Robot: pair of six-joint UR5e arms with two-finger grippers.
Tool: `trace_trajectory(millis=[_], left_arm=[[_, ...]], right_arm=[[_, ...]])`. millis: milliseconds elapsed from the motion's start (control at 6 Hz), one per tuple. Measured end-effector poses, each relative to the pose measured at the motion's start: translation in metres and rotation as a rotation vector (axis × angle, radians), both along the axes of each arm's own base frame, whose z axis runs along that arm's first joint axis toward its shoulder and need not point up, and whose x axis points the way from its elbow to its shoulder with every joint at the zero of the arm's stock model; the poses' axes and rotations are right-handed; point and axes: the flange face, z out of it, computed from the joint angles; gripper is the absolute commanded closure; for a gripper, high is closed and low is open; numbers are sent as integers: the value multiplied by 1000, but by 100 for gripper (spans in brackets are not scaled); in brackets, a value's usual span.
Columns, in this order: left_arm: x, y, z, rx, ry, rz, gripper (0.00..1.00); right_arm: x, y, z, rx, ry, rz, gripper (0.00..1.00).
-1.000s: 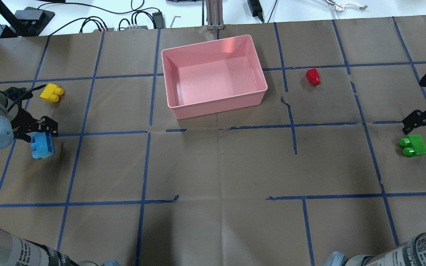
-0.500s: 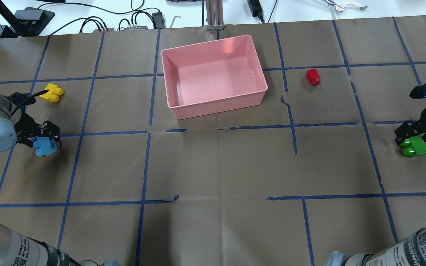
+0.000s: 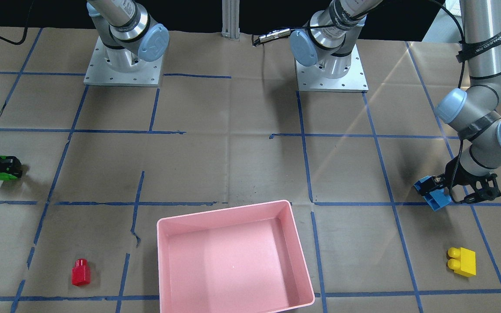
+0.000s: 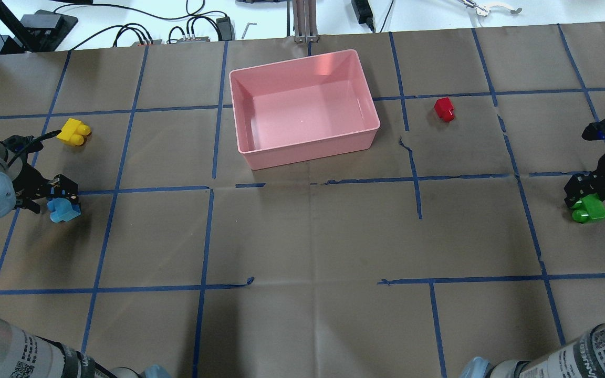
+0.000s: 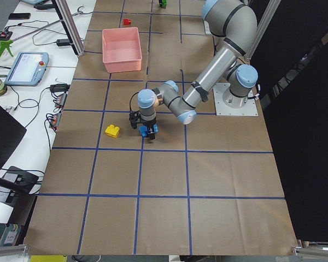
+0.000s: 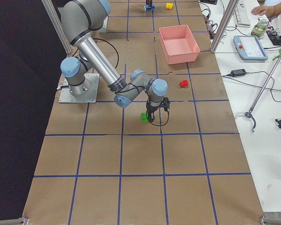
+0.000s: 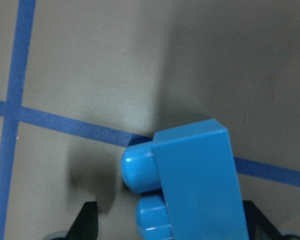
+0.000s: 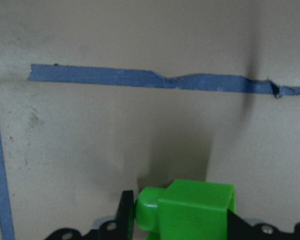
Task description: Put all blocks into box
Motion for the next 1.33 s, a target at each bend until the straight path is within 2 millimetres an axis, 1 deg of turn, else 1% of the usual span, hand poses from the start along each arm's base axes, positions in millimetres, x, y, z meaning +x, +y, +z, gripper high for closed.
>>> trace_trajectory(millis=[167,333,500,667,833,1000,1167,1333], left_arm=[[0,0,-1,-1,3,-1,63],[0,0,-1,-3,4,-12,88],[0,0,0,-4,3,-33,100],[1,-2,2,-8,-1,-57,100],[2,-4,9,-19,-10,-72,100],[-8,-12,25,-39,-25,-97,100],[-39,-32,49,-59,-38,-159,100],[-98,-65,83,-75,-44,-267,100]], right_arm=[[-2,-1,6,-4,15,1,61],[-5,-3,14,-8,34,1,74],[-8,-5,22,-16,47,1,90],[-9,-7,25,-20,51,1,92],[-9,-8,26,-20,51,1,96],[-9,-8,27,-21,48,2,97],[-9,-8,28,-26,46,2,97],[-9,-9,34,-37,50,1,97]])
